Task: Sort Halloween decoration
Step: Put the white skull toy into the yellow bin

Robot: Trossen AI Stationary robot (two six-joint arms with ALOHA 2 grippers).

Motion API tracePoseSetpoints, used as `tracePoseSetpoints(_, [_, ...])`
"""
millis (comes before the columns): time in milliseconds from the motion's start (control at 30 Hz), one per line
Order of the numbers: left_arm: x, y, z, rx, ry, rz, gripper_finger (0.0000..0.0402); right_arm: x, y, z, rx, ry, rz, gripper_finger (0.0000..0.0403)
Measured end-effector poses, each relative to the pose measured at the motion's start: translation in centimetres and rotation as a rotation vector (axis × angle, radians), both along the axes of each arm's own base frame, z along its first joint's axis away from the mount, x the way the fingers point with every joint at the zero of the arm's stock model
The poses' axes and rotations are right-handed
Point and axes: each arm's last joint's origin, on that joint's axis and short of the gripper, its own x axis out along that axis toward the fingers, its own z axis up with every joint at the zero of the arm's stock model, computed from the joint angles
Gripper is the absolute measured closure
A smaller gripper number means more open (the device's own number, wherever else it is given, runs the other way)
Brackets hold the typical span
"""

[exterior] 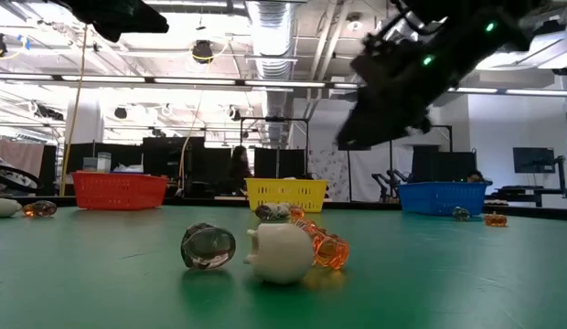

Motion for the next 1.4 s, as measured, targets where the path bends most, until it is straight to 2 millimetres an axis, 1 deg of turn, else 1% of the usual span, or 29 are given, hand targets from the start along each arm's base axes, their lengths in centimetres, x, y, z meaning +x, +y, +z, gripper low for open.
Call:
tracePoseSetpoints(100, [0.0,0.0,0.0,-0.008,0.002,-0.016,0.0325,2.2,1.2,-2.2,-0.077,-0.03,0.1,0.017])
tracePoseSetpoints(200, [0.0,0.0,0.0,-0.008,0.004,-0.016,0.0325,3.9,1.3,-3.6,-0.135,-0.029,0.199,0.0171])
tracePoseSetpoints(333, [0.0,0.0,-0.1,-0.008,0.004,-0.016,0.0325,6.0,-0.2,-3.9,-0.142,0.027,0.267,0.0171])
tracePoseSetpoints(433, [0.0,0.0,-0.1,0.005,0.012,-0.017,0.0325,7.5,-1.4,-3.9,-0.171,0.113,0.376,0.0171])
tracePoseSetpoints(533, [0.0,0.0,-0.2,0.016,0.025,-0.017,0.0325,8.7,-2.2,-3.9,-0.188,0.205,0.472,0.0171])
tracePoseSetpoints(633, [0.0,0.0,-0.3,0.019,0.03,-0.016,0.0325,9.7,-3.1,-3.7,-0.176,0.249,0.521,0.0171])
tracePoseSetpoints(700, [0.0,0.0,-0.3,0.02,0.031,-0.016,0.0325,10.1,-3.6,-3.7,-0.164,0.263,0.533,0.0171])
tracePoseSetpoints(833, [-0.1,0.0,-0.4,0.025,0.041,-0.015,0.0325,10.1,-4.3,-3.9,-0.154,0.292,0.522,0.0171])
tracePoseSetpoints(1000, [-0.1,0.0,-0.4,0.029,0.048,-0.015,0.0325,9.9,-4.3,-4.1,-0.141,0.317,0.522,0.0171])
tracePoseSetpoints(1133, [-0.1,0.0,-0.3,0.056,0.048,-0.02,0.0325,10.3,-4.3,-5.2,-0.131,0.317,0.515,0.0171])
tracePoseSetpoints(1200, [-0.4,0.2,-0.1,0.048,-0.017,-0.031,0.0325,10.6,-4.3,-5.9,-0.13,0.307,0.513,0.0171])
tracePoseSetpoints(1333, [-1.9,0.5,-0.3,0.015,-0.15,-0.165,0.0325,10.7,-4.0,-6.3,-0.124,0.308,0.508,0.0171])
tracePoseSetpoints(1400, [-2.7,0.9,-0.6,0.003,-0.18,-0.181,0.0325,10.7,-3.8,-6.3,-0.124,0.309,0.51,0.0171])
